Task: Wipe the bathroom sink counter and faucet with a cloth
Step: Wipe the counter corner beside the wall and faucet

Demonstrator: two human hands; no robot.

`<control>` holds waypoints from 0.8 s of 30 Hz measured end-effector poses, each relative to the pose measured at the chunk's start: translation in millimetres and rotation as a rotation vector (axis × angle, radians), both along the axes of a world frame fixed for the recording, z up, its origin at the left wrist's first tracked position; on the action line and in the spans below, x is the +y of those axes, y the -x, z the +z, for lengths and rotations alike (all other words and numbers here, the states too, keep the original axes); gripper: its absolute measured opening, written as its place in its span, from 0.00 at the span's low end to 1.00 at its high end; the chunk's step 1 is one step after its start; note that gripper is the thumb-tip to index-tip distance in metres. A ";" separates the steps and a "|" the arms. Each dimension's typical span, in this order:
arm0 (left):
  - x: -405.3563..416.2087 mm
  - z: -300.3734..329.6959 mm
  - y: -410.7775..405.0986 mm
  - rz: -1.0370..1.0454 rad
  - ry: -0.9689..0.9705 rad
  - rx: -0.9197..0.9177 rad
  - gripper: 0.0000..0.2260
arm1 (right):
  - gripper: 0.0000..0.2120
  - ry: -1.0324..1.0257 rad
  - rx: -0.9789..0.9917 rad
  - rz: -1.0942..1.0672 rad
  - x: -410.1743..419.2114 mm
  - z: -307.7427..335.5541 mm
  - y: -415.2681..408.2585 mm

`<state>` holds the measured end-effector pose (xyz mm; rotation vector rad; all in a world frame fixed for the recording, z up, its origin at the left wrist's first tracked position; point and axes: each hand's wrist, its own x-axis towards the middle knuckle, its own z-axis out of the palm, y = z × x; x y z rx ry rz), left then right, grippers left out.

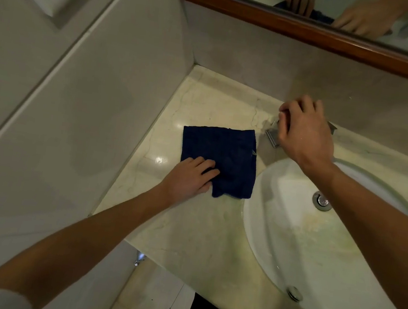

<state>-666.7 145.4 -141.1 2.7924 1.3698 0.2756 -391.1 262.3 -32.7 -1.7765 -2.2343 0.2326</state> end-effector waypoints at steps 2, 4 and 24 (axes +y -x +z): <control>9.6 3.9 -3.3 -0.006 0.024 0.019 0.13 | 0.14 -0.001 -0.004 -0.003 -0.2 0.2 -0.1; 22.6 20.9 -5.6 0.014 0.201 -0.029 0.11 | 0.15 -0.005 -0.008 -0.002 -0.6 0.6 0.0; 115.1 84.0 25.6 0.537 0.827 -0.163 0.38 | 0.15 -0.014 -0.011 -0.016 -0.9 0.9 0.9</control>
